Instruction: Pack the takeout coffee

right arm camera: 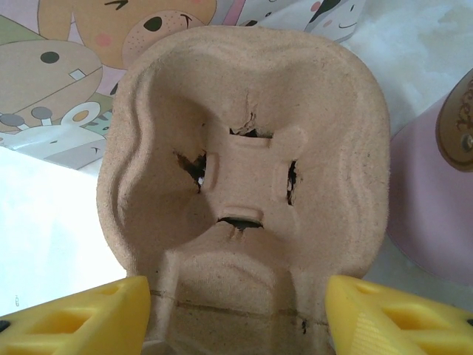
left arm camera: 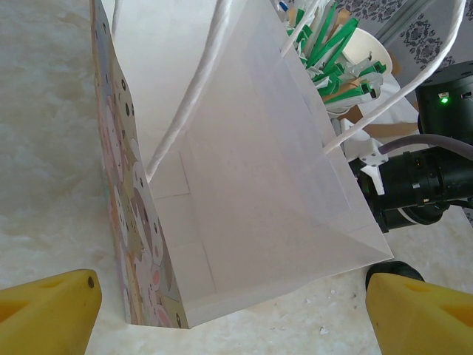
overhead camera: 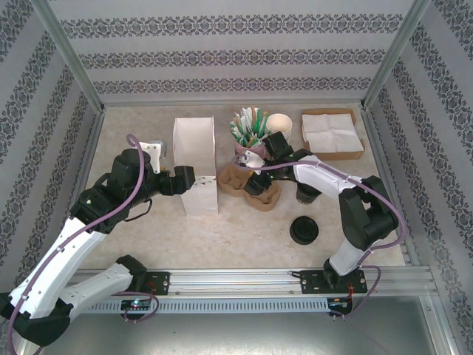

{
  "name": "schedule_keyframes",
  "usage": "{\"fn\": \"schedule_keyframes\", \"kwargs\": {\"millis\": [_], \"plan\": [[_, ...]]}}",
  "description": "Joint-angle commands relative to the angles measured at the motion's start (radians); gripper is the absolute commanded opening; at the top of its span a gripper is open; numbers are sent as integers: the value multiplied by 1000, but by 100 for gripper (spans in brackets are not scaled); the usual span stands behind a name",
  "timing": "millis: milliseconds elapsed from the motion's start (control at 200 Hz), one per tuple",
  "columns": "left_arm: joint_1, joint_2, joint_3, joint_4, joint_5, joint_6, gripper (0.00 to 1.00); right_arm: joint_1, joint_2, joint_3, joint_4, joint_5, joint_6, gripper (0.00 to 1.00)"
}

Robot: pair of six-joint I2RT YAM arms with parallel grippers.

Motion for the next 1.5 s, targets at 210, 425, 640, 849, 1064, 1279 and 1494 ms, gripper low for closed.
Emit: {"fn": "schedule_keyframes", "kwargs": {"millis": [210, 425, 640, 849, 1064, 1279, 1494], "plan": [[9, -13, -6, 39, -8, 10, 93, 25, 34, 9, -16, 66, -8, 64], [10, -13, -8, 41, -8, 5, 93, 33, 39, 14, -35, 94, -25, 67], [9, -17, -8, 42, -6, 2, 93, 45, 37, 19, -41, 106, -38, 66], [9, -26, -12, 42, -10, 0, 93, 48, 7, 2, -57, 126, -13, 58], [9, -24, -19, 51, -7, -3, 93, 48, -25, -10, -94, 152, 47, 57], [9, -26, -22, 54, -5, -8, 93, 47, -73, -12, -114, 181, 170, 56], [10, -25, -28, 59, 4, -19, 93, 49, -119, -41, -138, 214, 271, 56]]}}
